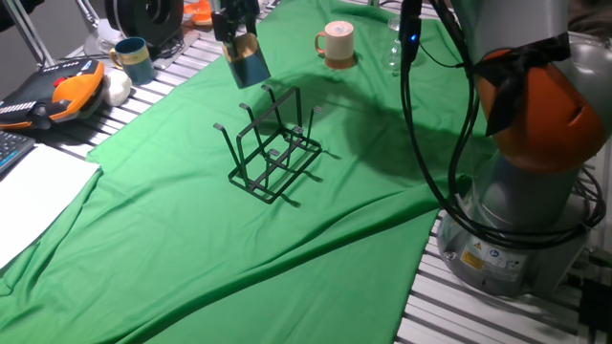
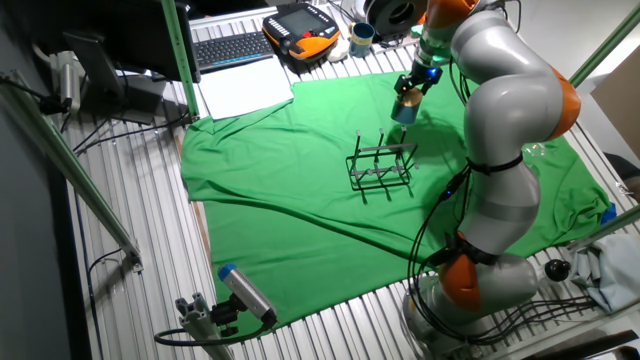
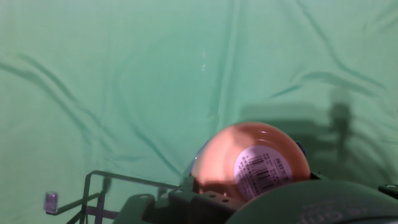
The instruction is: Take the cup off the cup rack
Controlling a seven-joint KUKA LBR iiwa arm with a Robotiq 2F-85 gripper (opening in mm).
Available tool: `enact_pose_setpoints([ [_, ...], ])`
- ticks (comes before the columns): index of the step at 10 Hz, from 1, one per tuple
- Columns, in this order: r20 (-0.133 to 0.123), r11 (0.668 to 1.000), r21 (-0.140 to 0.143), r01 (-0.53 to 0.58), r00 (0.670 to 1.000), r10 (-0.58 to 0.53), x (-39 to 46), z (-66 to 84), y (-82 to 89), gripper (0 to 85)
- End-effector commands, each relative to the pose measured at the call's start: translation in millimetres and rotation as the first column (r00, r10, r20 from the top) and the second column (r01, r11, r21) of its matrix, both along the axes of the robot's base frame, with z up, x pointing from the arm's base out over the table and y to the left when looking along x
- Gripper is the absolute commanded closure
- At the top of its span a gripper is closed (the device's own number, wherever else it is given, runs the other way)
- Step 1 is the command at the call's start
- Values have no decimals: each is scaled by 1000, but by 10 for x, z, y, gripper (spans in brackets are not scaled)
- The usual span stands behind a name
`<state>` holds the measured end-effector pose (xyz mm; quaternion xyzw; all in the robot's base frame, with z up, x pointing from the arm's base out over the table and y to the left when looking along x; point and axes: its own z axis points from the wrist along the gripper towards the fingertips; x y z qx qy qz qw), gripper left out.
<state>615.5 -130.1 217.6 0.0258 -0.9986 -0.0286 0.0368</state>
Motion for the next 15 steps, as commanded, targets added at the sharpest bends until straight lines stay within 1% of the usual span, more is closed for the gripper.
enact_pose_setpoints([
  [1, 0, 1000, 0, 1, 1000, -1, 3, 11, 1, 340],
  [3, 1, 1000, -1, 6, 1000, -6, 9, 31, -2, 340],
  [5, 2, 1000, -3, 18, 1000, -18, 31, -9, 1, 340],
  [7, 16, 1000, 0, 24, 1000, -24, 83, -102, 5, 340],
  [9, 23, 1000, 3, 26, 999, -26, 125, -194, 2, 340],
  [10, 29, 1000, 9, 26, 999, -26, 144, -236, 5, 340],
  [13, 50, 999, 8, 32, 998, -32, 170, -344, 58, 340],
  [14, 85, 999, -18, 29, 996, -28, 170, -399, 104, 340],
  [15, 120, 998, -59, 17, 993, -10, 166, -426, 137, 340],
])
